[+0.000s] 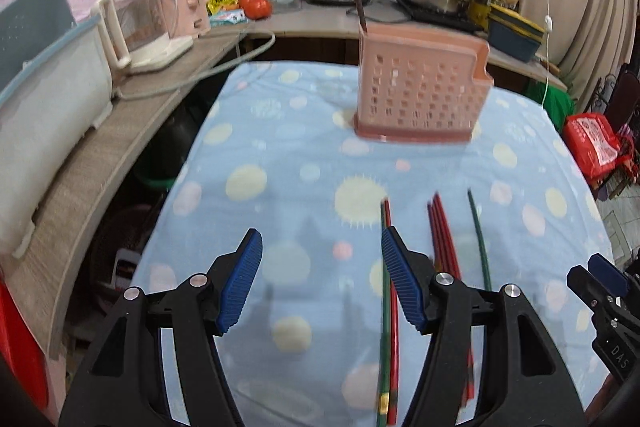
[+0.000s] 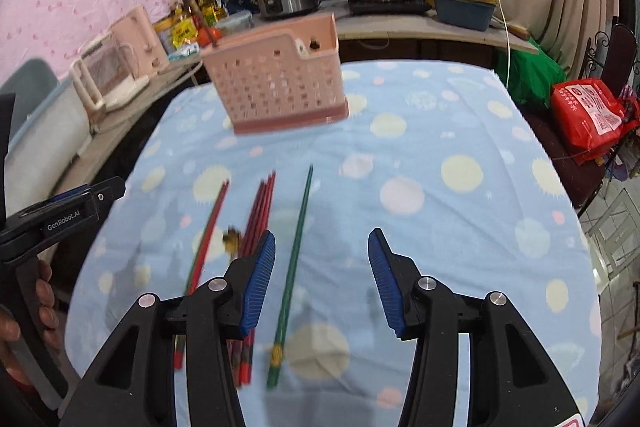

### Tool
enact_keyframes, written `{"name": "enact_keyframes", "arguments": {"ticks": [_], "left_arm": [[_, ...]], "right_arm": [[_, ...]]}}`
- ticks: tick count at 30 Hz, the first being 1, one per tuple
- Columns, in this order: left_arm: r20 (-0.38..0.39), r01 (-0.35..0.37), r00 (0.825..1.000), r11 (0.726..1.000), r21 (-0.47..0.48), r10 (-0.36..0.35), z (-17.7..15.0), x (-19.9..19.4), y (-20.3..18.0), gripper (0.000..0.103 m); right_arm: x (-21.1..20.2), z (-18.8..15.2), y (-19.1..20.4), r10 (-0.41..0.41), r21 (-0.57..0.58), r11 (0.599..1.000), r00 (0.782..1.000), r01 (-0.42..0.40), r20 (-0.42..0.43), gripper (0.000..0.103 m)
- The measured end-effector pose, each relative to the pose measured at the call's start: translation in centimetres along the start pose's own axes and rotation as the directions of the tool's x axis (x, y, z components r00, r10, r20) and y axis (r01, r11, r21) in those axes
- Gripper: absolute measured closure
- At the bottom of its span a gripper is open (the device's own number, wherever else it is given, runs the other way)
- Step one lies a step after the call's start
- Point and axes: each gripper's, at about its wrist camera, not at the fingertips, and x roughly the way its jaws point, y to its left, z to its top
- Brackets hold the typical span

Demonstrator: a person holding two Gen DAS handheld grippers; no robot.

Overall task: Organize utensils
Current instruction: 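Withdraw both open tools from the basket back over the chopsticks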

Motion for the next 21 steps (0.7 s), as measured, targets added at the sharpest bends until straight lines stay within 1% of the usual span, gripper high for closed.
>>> {"name": "enact_keyframes", "arguments": {"ticks": [6,12,17,21], "left_arm": [[-0.077,0.018,0.997,1.000,0.018,-0.016,-5.3,0.8,0.1,0.044],[-0.159,0.054,0.986,0.999,-0.001,-0.054,-9.8,1.4,0.3,0.044],[-0.178,0.080,0.981,0.996,0.036,-0.073,-11.7,1.0,-0.5,0.044],[-0.183,0.094,0.980,0.994,0.047,-0.084,-12.3,0.9,-0.9,0.044]], "right_arm": [[1.0,-4.4,0.2,-0.007,-0.001,1.000,0.997,0.007,-0.076,0.056],[1.4,-6.7,0.9,-0.003,-0.010,1.000,0.994,0.002,-0.112,0.056],[1.6,-7.5,1.5,0.007,-0.018,1.000,0.992,-0.009,-0.128,0.056],[1.6,-7.6,1.6,0.009,-0.020,1.000,0.992,-0.012,-0.129,0.056]]}}
